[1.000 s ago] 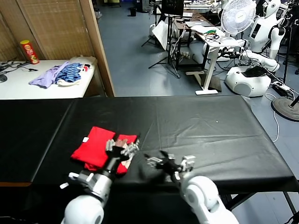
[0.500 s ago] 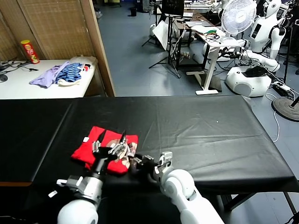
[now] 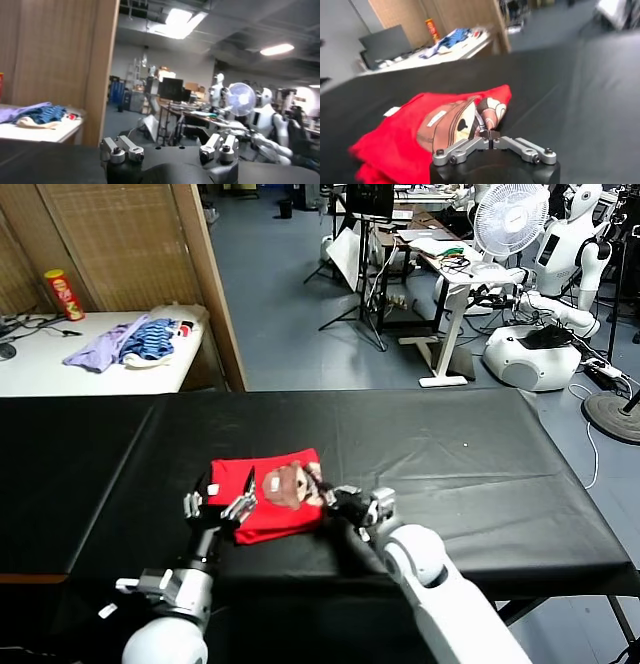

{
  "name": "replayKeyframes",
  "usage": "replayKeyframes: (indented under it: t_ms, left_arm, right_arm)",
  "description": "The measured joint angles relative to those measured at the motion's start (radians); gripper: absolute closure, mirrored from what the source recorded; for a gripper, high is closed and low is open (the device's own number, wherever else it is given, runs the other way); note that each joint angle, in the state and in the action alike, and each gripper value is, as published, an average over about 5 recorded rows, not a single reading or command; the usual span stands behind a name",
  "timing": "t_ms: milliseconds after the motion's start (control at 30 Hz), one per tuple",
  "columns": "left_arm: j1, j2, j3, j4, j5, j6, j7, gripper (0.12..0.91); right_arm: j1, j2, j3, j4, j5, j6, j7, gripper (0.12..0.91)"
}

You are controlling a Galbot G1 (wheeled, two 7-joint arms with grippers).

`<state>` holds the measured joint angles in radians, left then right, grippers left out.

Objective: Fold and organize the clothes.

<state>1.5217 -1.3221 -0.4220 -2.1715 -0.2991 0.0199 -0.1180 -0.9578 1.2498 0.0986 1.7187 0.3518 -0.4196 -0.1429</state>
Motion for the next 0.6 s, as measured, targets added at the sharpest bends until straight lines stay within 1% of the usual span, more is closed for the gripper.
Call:
replayKeyframes:
  t_ms: [33,67,133,167,233,267,367,400,467,533,600]
  left_arm:
    - [0.003,0.002,0.000,0.005,0.008,-0.001,0.001,0.232]
    - [0.006,0.004,0.000,0.010,0.016,-0.003,0.002,0.232]
    - [0.012,0.007,0.000,0.021,0.034,-0.016,0.004,0.232]
    - [0.015,0.009,-0.001,0.026,0.039,-0.026,0.005,0.232]
    - [0.019,0.013,-0.001,0.039,0.042,-0.053,0.005,0.232]
    - [0.021,0.015,0.000,0.044,0.041,-0.062,0.005,0.232]
    - [0.029,0.021,0.007,0.051,0.039,-0.067,-0.009,0.232]
    - [0.033,0.023,0.010,0.051,0.039,-0.062,-0.018,0.232]
    - [0.043,0.030,0.017,0.045,0.035,-0.050,-0.044,0.232]
    - [0.058,0.042,0.022,0.036,0.027,-0.038,-0.066,0.232]
    - [0.077,0.061,0.022,0.022,0.018,-0.029,-0.079,0.232]
  right_arm:
    - [-0.002,-0.018,0.003,0.006,-0.027,0.019,-0.007,0.824]
    - [-0.007,-0.035,0.007,0.014,-0.051,0.035,-0.010,0.772]
    - [-0.024,-0.064,0.017,0.037,-0.091,0.067,-0.002,0.675]
    - [-0.038,-0.076,0.023,0.051,-0.108,0.082,0.007,0.608]
    - [-0.077,-0.096,0.039,0.085,-0.136,0.118,0.037,0.508]
    - [-0.100,-0.103,0.049,0.104,-0.146,0.135,0.056,0.441]
    - [-0.183,-0.111,0.085,0.166,-0.162,0.190,0.118,0.299]
    - [-0.212,-0.110,0.099,0.186,-0.169,0.207,0.136,0.269]
    - [-0.276,-0.106,0.129,0.229,-0.185,0.239,0.171,0.238]
    - [-0.350,-0.096,0.163,0.271,-0.202,0.273,0.206,0.231]
    - [-0.435,-0.083,0.198,0.316,-0.221,0.310,0.240,0.228]
